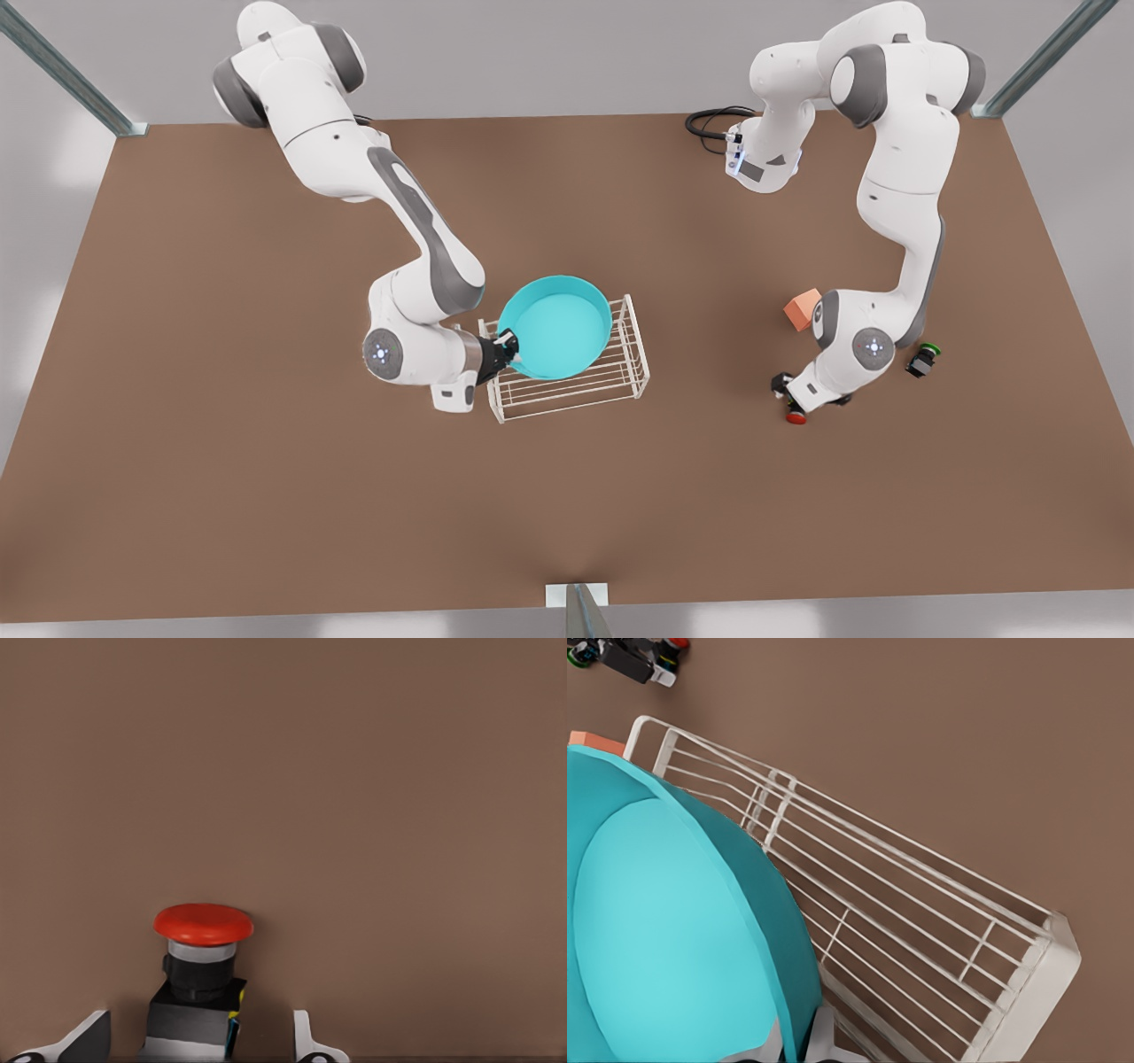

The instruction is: Place the plate on the shelf with right arm and place the red button switch in the plate with left arm

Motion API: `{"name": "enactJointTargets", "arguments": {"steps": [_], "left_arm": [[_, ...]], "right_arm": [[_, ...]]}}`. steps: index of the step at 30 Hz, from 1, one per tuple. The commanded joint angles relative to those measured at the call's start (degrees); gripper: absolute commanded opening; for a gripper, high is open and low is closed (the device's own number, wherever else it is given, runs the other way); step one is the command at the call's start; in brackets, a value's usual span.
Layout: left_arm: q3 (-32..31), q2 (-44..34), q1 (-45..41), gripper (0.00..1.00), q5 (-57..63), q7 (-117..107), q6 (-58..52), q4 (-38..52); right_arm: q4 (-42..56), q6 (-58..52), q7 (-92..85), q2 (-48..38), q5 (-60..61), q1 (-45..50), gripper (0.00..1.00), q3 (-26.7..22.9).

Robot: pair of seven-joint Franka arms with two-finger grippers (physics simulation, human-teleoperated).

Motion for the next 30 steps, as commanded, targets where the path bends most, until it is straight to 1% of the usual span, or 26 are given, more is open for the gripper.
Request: {"name": "enactJointTargets", "arguments": {"steps": [1, 4, 5, 6, 7, 8, 9, 10, 11, 12, 13, 14, 15, 16, 17, 18, 20, 21, 22, 23, 24, 26, 28, 30], "left_arm": [[0.0, -0.23, 0.0, 1.0, 0.11, -0.55, 0.64, -0.46], [0.0, -0.23, 0.0, 1.0, 0.11, -0.64, 0.81, -0.72], [0.0, -0.23, 0.0, 0.95, 0.11, -0.64, 1.78, -1.07], [0.0, -0.23, 0.0, 0.79, 0.11, -0.64, 1.96, -1.34], [0.0, -0.23, 0.0, 0.66, 0.11, -0.64, 1.96, -1.34], [0.0, -0.23, 0.0, 0.56, 0.11, -0.99, 1.96, -1.34], [0.0, -0.23, 0.0, 0.48, 0.19, -0.99, 1.96, -1.34], [0.09, -0.23, -0.09, 0.44, 0.19, -0.99, 1.96, -1.34], [0.09, -0.23, -0.09, 0.39, 0.19, -0.99, 1.96, -1.34], [0.09, -0.23, -0.09, 0.3, 0.19, -0.99, 1.96, -1.34], [0.09, -0.23, -0.09, 0.24, 0.19, -0.99, 1.96, -1.25], [0.09, -0.49, -0.35, 0.24, 0.19, -1.08, 1.87, -0.9], [0.09, -0.58, -0.44, 0.24, 1.6, -2.04, 1.78, -0.72], [0.09, -0.58, -0.53, 0.22, 2.66, -3.36, 1.78, -0.64], [0.09, -0.58, -0.53, 0.22, 2.66, -3.36, 1.69, -0.55], [0.09, -0.66, -0.53, 0.22, 2.66, -3.36, 1.43, -0.2], [0.09, -1.72, -0.53, 0.22, 2.57, -3.71, 0.99, -0.02], [0.0, -2.6, -0.53, 0.22, 2.57, -5.91, 0.9, 0.77], [-0.79, -3.65, -0.7, 0.22, 2.39, -10.12, -2.25, 2.43], [-2.81, -4.0, -0.79, 0.22, 2.3, -13.64, -10.42, 7.35], [-5.27, -4.44, -0.88, 0.22, 2.3, -17.77, -15.88, 11.58], [-13.87, -4.53, -0.97, 0.22, 2.3, -32.78, -25.71, 18.86], [-21.7, -4.53, -1.06, 0.22, 2.57, -47.99, -30.65, 23.0], [-25.74, -4.53, -3.25, 0.22, 2.48, -60.3, -30.74, 24.5]], "right_arm": [[0.38, 2.82, 14.49, 0.48, 0.76, 1.67, 0.16, -0.92], [0.47, 4.67, 15.37, 1.09, 0.76, 2.73, 0.17, -1.36], [0.56, 4.67, 15.37, 1.09, 0.76, 2.73, 0.23, -1.44], [1.34, 4.67, 15.28, 1.09, 0.76, 2.73, 0.49, -2.06], [1.7, 4.67, 15.72, 1.09, 0.76, 2.73, 0.93, -2.85], [1.96, 4.23, 15.72, 1.01, 0.67, 2.64, 1.0, -3.29], [3.28, 1.69, 15.63, 0.31, 0.5, 2.64, 1.0, -5.31], [5.39, -3.06, 16.16, -2.06, 0.06, 2.73, 1.0, -8.38], [7.67, -9.12, 17.65, -5.14, -0.12, 2.64, 1.0, -12.25], [9.43, -15.62, 17.74, -7.52, -1.78, 2.64, 1.0, -16.91], [13.99, -24.22, 16.95, -7.52, -9.24, 2.37, 1.0, -20.24], [14.01, -25.83, 12.39, -8.4, -14.79, 2.02, 1.0, -23.76], [13.92, -27.85, 9.04, -8.31, -14.62, 0.8, 1.0, -26.67], [13.56, -28.38, 6.23, -7.96, -14.97, -3.07, 1.0, -26.76], [13.48, -30.75, 6.31, -6.91, -18.65, -4.22, 1.0, -26.84], [13.04, -31.63, 6.75, -6.03, -25.68, -4.57, 1.0, -26.76], [12.51, -29.26, 6.84, -3.65, -29.48, -5.18, 1.0, -26.76], [0.85, -21.72, 6.75, -8.91, -27.98, -5.62, 1.0, -26.76], [-12.7, -10.9, 8.5, -17.0, -29.29, -3.78, 1.0, -26.49], [-18.69, -6.93, 13.43, -20.7, -32.55, -3.34, 1.0, -26.23], [-19.22, -7.28, 13.61, -22.99, -32.81, -3.6, 1.0, -26.76], [-18.78, -7.02, 15.19, -23.08, -32.64, -4.04, 1.0, -27.28], [-18.6, -7.02, 15.19, -22.99, -32.73, -4.04, 1.0, -27.37], [-18.52, -7.02, 15.19, -22.9, -32.73, -4.04, 1.0, -27.29]]}}
